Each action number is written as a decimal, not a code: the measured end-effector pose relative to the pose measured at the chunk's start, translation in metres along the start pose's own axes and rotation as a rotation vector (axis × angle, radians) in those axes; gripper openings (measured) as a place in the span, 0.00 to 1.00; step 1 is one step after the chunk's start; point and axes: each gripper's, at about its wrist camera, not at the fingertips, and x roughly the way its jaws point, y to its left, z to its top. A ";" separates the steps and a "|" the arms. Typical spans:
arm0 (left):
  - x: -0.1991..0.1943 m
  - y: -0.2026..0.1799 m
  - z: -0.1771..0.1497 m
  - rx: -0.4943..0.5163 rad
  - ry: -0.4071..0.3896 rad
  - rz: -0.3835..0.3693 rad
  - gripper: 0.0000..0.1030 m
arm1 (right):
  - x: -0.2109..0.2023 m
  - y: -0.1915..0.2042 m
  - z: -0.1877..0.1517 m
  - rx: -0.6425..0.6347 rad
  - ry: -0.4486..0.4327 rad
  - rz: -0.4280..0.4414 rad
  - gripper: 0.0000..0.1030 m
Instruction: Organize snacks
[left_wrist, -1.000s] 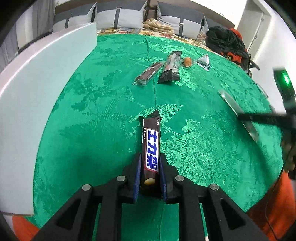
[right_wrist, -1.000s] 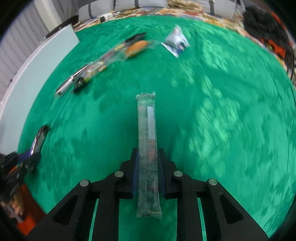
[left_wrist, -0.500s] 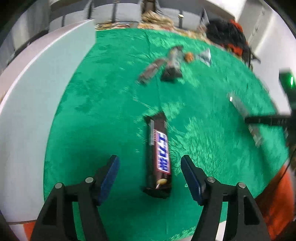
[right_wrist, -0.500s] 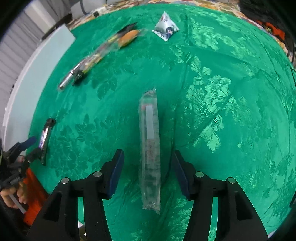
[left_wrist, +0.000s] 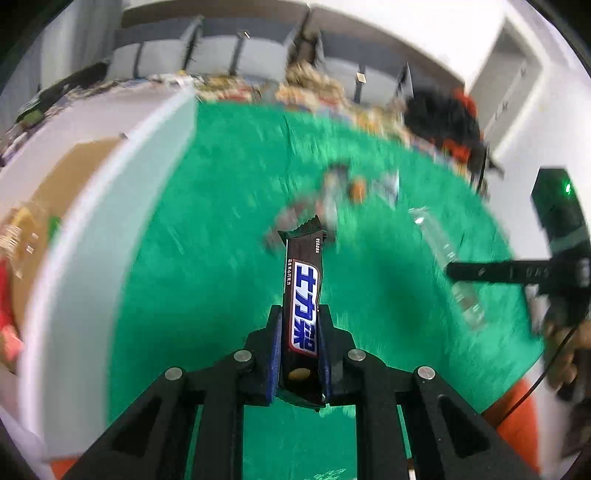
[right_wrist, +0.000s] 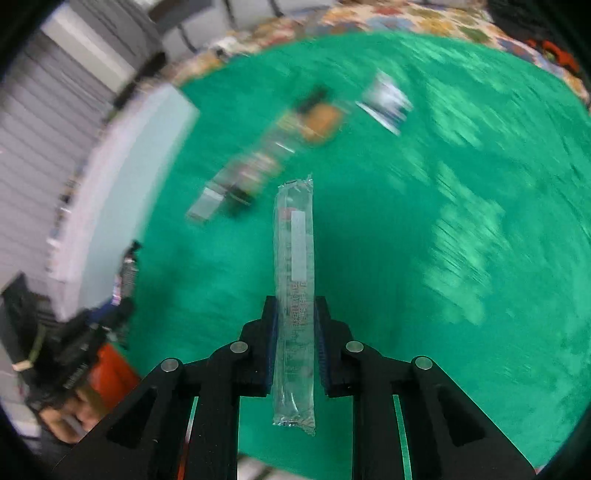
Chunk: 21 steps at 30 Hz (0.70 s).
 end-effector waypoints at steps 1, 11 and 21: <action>-0.013 0.010 0.011 -0.014 -0.026 0.007 0.16 | -0.004 0.017 0.009 -0.011 -0.014 0.033 0.19; -0.089 0.181 0.047 -0.156 -0.086 0.405 0.17 | 0.019 0.264 0.058 -0.287 -0.025 0.349 0.19; -0.096 0.239 -0.018 -0.292 -0.070 0.570 0.75 | 0.068 0.256 0.032 -0.237 -0.095 0.334 0.60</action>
